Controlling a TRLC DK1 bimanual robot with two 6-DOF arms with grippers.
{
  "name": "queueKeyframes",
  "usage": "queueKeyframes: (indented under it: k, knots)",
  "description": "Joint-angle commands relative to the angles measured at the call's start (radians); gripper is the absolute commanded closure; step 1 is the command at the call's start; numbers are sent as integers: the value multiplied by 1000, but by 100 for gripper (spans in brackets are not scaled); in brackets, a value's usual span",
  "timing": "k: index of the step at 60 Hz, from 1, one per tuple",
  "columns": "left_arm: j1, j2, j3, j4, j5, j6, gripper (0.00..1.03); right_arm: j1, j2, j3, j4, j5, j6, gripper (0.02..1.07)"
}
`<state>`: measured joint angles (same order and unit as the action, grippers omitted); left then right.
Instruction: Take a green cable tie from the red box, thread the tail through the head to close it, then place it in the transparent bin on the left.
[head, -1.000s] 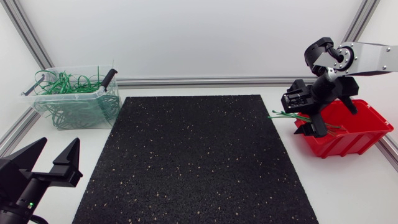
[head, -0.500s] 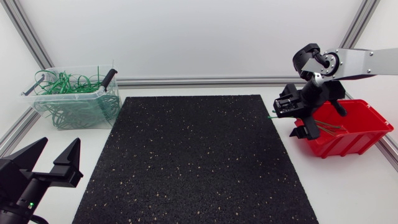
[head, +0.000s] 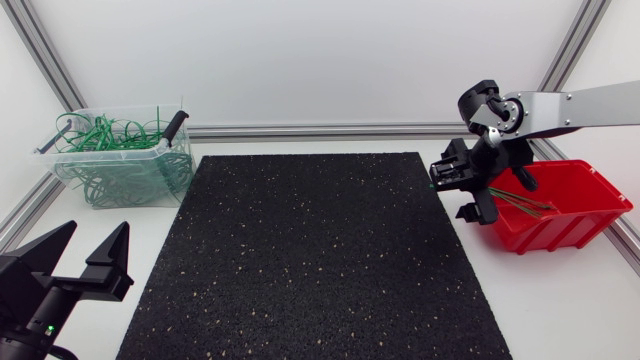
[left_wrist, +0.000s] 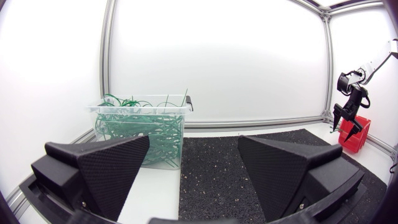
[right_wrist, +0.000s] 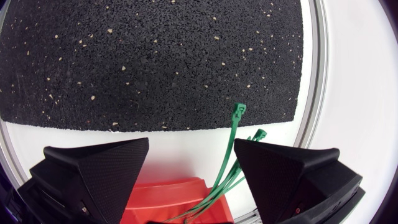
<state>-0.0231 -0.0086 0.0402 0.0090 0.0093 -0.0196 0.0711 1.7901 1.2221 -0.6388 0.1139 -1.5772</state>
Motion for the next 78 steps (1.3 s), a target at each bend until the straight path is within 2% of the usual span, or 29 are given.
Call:
queueKeyframes:
  k: [1, 9, 21, 24, 29, 32, 36, 56, 68, 74, 78]
  knots:
    - [-6, -2, -37, -27, -5, -14, 4, 9, 37, 5, 21, 18, 13, 7]
    - [-5, -2, -37, -27, -5, -14, 4, 7, 69, 28, 24, 41, 26, 8]
    - [-5, -1, -37, -29, -5, -14, 4, 1, 71, 34, 25, 49, 39, 24]
    - [-5, -1, -37, -29, -5, -14, 4, 1, 69, 33, 22, 58, 40, 33]
    - [-5, -1, -37, -29, -5, -14, 4, -1, 60, 30, 18, 61, 40, 58]
    - [-3, -1, -37, -29, -5, -14, 4, -2, 54, 27, 18, 61, 40, 69]
    - [-3, -1, -37, -29, -5, -14, 4, -2, 46, 20, 19, 61, 40, 80]
    - [0, -1, -37, -30, -6, -14, 4, -2, -18, -32, 16, 73, 36, 83]
    - [0, -1, -37, -32, -6, -14, 4, -5, -47, -55, -1, 75, 29, 91]
    - [0, -1, -37, -32, -6, -14, 4, -8, -47, -55, -22, 73, 29, 101]
    - [2, -1, -37, -34, -8, -14, 4, -7, -49, -64, -19, 70, 29, 101]
